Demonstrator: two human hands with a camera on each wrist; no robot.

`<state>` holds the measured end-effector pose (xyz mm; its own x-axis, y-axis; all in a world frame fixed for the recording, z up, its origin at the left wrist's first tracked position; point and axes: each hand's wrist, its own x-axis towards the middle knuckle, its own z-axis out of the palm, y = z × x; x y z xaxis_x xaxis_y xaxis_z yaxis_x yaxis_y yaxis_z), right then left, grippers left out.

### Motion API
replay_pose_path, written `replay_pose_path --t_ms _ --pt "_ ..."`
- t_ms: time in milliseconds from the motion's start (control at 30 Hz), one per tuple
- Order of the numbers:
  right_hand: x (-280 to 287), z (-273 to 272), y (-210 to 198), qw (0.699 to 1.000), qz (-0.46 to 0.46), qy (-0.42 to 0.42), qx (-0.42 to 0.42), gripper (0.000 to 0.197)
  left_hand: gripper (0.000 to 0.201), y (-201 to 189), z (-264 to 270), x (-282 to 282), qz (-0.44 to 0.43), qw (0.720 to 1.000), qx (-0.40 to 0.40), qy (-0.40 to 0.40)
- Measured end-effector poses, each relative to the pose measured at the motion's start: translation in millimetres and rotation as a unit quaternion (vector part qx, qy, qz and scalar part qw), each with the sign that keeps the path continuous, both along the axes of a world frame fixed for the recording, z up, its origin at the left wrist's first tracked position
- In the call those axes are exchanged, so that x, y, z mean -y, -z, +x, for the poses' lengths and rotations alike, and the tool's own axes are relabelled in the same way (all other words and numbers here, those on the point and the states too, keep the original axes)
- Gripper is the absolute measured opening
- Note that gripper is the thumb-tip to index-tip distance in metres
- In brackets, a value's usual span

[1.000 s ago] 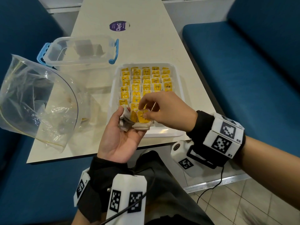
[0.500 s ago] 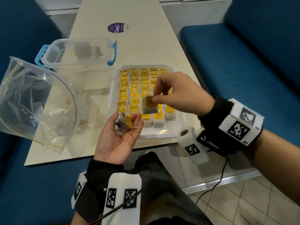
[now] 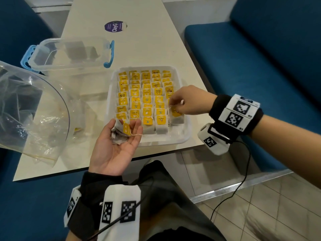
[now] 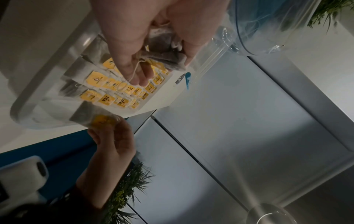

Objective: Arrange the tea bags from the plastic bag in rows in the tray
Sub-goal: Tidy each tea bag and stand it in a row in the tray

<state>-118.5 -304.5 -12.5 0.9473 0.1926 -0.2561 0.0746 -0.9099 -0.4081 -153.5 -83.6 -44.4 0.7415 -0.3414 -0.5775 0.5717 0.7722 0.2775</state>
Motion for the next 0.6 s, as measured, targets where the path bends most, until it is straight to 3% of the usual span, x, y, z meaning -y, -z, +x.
replay_pose_path --t_ms 167,333,600 --pt "-2.5 9.0 13.4 0.995 -0.076 -0.039 -0.052 0.006 0.025 2.8 1.5 -3.5 -0.017 1.0 0.008 0.0" --pt "-9.0 19.4 23.4 0.981 -0.148 -0.09 -0.084 0.032 0.02 1.4 2.4 -4.7 -0.007 1.0 0.003 -0.016" --pt "-22.1 32.5 31.1 0.948 -0.242 -0.135 -0.158 0.02 0.019 -1.3 4.6 -6.3 0.009 1.0 0.005 -0.019"
